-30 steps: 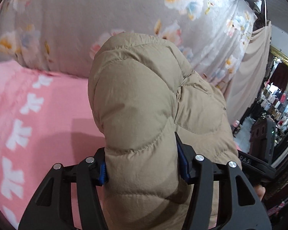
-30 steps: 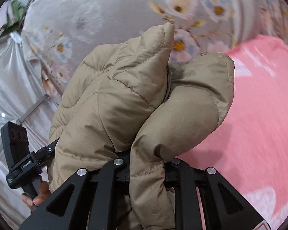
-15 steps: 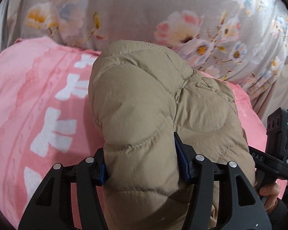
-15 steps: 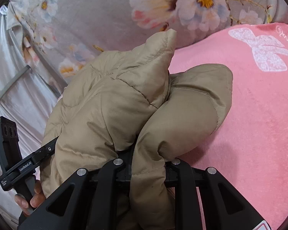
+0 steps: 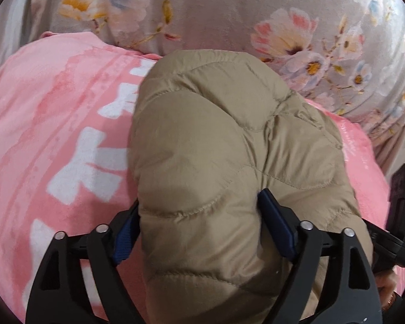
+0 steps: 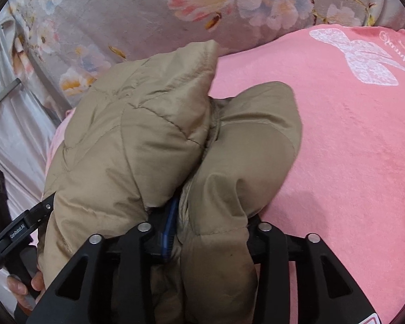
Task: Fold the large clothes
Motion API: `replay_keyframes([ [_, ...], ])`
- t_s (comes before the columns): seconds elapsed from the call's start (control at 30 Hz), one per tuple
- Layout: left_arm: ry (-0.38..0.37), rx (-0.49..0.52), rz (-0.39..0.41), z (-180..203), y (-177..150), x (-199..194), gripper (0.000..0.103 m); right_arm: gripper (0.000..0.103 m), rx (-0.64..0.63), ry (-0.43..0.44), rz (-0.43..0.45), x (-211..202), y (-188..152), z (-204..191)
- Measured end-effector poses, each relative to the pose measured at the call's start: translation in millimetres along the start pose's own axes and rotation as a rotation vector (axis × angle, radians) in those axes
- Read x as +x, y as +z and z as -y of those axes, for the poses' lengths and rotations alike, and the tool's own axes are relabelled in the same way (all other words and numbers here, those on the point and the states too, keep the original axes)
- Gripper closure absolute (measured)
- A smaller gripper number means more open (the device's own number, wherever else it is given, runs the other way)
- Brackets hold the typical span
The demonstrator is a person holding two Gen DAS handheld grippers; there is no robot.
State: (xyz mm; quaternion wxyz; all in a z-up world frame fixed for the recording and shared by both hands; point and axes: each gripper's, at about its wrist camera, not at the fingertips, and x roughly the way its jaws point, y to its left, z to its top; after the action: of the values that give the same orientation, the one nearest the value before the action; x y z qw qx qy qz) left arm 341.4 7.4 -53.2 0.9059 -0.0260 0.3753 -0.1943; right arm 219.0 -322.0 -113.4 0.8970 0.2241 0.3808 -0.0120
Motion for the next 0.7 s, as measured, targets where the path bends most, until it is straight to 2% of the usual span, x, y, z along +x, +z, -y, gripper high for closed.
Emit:
replay_keyframes([
  [0.07,0.076,0.015,-0.002,7,0,-14,0.019,0.060,-0.009,-0.049,0.003,-19,6,-15],
  [0.1,0.137,0.027,-0.003,13,0,-25,0.019,0.060,-0.008,-0.077,0.018,-20,16,-38],
  [0.2,0.262,0.027,-0.010,27,-4,-54,0.019,0.060,-0.026,-0.187,0.121,-69,9,-60],
  [0.23,0.279,0.023,-0.007,29,-6,-59,0.019,0.059,-0.042,-0.212,0.154,-83,4,-70],
  [0.33,0.337,0.040,0.014,49,-12,-75,0.019,0.064,-0.089,-0.193,0.184,-99,-7,-97],
  [0.43,0.401,0.080,0.034,69,-20,-80,0.019,0.072,-0.175,-0.223,0.192,-89,-14,-126],
  [0.57,0.400,0.065,-0.002,75,-32,-71,0.019,0.081,-0.194,-0.205,0.141,-63,-27,-133],
  [0.7,0.426,0.056,-0.010,73,-47,-61,0.019,0.082,-0.231,-0.267,0.112,-36,-41,-134],
])
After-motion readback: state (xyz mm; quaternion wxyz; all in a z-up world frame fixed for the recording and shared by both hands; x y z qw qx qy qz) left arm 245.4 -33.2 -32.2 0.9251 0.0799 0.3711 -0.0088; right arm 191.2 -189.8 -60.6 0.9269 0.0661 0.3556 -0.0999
